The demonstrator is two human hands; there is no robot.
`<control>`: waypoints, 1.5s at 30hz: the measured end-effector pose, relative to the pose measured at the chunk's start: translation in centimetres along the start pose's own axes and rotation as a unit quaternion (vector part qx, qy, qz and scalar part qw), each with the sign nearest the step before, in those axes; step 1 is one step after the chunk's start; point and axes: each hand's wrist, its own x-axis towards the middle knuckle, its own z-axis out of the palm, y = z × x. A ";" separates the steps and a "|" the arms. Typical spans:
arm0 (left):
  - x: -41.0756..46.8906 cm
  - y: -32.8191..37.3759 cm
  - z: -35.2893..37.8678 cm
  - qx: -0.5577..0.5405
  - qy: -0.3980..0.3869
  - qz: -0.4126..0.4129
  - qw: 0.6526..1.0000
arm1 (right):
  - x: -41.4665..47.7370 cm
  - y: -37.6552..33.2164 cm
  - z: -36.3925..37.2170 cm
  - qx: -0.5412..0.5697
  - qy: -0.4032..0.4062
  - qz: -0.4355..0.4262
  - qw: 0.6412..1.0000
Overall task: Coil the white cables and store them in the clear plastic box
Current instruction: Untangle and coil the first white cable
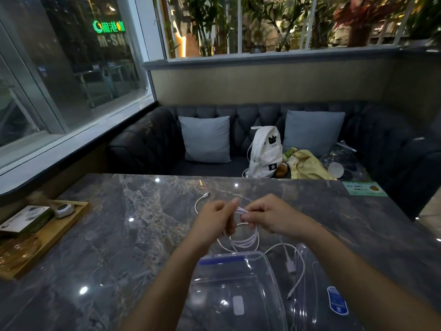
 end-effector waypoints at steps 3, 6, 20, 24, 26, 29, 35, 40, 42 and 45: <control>0.3 -0.2 -1.0 0.078 -0.019 -0.015 0.997 | 0.2 0.3 0.0 -0.065 0.029 0.006 0.997; 0.6 -0.6 -2.0 0.157 -0.019 -0.040 0.987 | 0.2 0.3 -0.2 -0.144 0.049 0.012 0.988; 0.3 -2.6 -1.7 -0.164 -0.087 -0.059 0.981 | -0.6 0.5 -0.3 0.053 0.077 0.024 0.995; 0.3 -2.7 -2.5 -0.169 -0.097 -0.009 0.981 | -1.1 0.8 -0.4 0.137 0.061 0.039 0.988; 0.0 -2.7 -2.2 -0.111 -0.092 0.036 0.989 | -1.2 0.8 -0.3 0.175 0.051 0.040 0.982; -0.1 -2.8 -1.8 -0.095 -0.135 0.048 0.985 | -1.3 0.6 -0.2 0.192 0.041 0.046 0.979; -0.4 -2.7 -0.6 -0.116 -0.009 0.061 0.991 | -1.4 0.3 0.1 0.192 0.026 0.044 0.980; -0.2 -2.5 0.3 -0.075 0.040 -0.027 0.996 | -1.2 0.4 1.0 0.173 0.023 0.034 0.984; 0.0 -2.5 0.3 -0.149 0.015 -0.085 0.985 | -1.1 0.4 1.2 0.144 0.029 0.031 0.989; -0.1 -2.8 -0.1 -0.192 -0.033 -0.072 0.978 | -1.3 0.6 0.9 0.143 0.048 0.029 0.988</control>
